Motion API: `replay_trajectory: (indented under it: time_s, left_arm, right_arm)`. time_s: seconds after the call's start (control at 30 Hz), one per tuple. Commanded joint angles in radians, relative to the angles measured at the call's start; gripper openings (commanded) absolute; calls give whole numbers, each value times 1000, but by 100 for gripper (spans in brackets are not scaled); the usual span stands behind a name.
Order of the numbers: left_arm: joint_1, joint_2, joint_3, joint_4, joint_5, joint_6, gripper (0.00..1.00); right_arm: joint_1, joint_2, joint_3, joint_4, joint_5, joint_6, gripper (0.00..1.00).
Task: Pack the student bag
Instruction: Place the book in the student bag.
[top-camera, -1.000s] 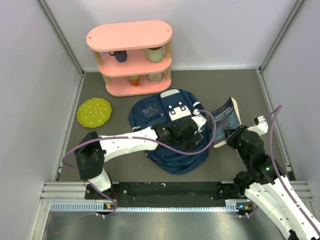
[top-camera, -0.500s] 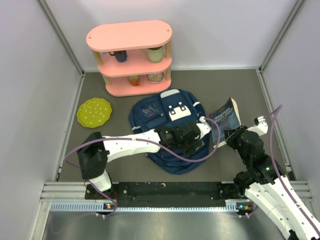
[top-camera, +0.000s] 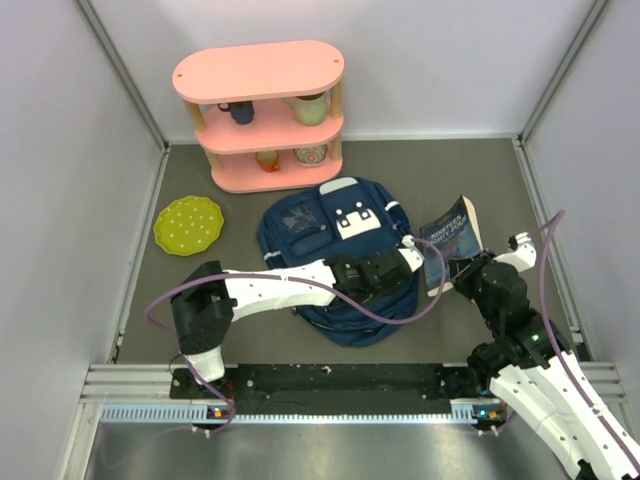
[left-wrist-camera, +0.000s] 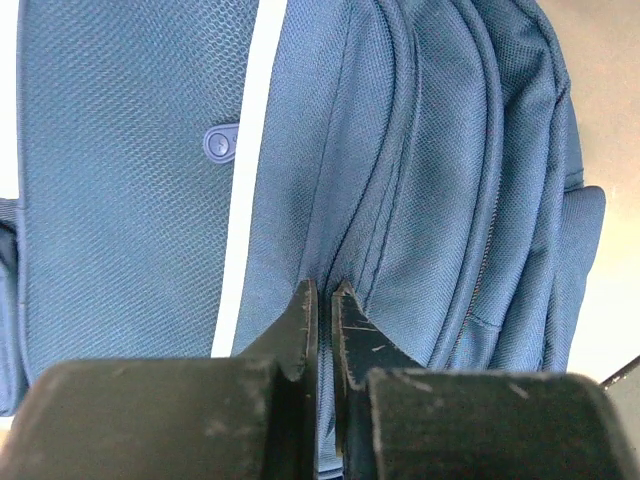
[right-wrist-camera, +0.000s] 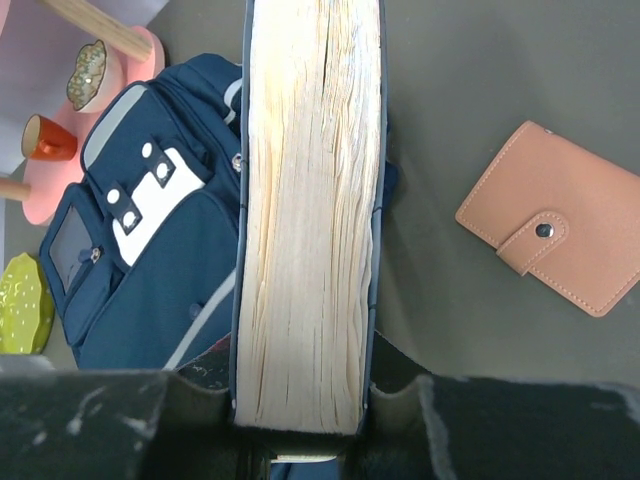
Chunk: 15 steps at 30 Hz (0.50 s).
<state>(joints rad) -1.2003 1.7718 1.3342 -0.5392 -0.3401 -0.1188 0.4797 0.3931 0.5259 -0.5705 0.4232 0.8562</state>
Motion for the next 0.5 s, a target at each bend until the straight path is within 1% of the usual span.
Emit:
replay_trajectory:
  time_s: [0.0,0.07,0.17,0.2,0.27,0.3,0.33,0.4,0.43,0.47]
  left_arm:
    - [48,-77,85,-16,-125,-39,0]
    - [73,-97,105,-10,-113,-48,0]
    - [140,-135,121,-16,-62,-82,0]
    - [183,-161,122,-16,-38,-100,0]
    - [231,-192,112,-15,59,-133,0]
    - [276,-228,106,1,94,-143,0]
    - [298,-248,96,17,175,-153,0]
    - [350,-308,53,56,240,-183,0]
    - [363,-327,33,112,260,-192,0]
    - [373,-356,11,123,304,-208,0]
  right_arm:
    - [-13,-20,75,101,43,-9,0]
    - [-13,-33,79,86,48,-9,0]
    - [-15,-65,94,54,58,-8,0]
    - [-13,-75,97,44,64,-9,0]
    - [-15,-111,111,17,81,-11,0]
    - [-15,-121,115,12,84,-11,0]
    - [-13,-135,120,5,88,-11,0]
    - [-12,-157,131,-8,80,-11,0]
    - [-13,-163,135,-9,56,-11,0]
    - [-13,-166,143,-8,36,-8,0]
